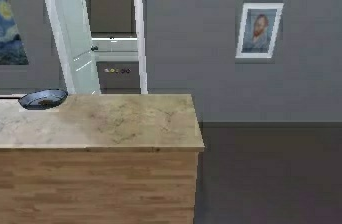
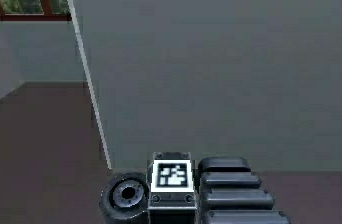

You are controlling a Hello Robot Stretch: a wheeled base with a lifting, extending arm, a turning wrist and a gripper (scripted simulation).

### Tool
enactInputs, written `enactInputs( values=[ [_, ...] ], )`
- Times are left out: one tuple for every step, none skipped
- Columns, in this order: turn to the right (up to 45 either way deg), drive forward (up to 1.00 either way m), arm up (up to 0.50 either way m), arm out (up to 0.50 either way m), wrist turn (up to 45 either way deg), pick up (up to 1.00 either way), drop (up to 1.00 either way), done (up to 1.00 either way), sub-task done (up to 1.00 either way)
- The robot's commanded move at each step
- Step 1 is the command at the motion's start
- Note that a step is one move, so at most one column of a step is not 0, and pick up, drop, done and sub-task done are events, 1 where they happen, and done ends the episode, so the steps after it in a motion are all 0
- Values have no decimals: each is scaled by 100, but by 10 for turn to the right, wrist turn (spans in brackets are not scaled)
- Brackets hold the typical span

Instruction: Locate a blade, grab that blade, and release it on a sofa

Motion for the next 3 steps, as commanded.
enactInputs(
  values=[
    [450,0,0,0,0,0,0,0,0],
    [240,0,0,0,0,0,0,0,0],
    [0,30,0,0,0,0,0,0,0]
  ],
)
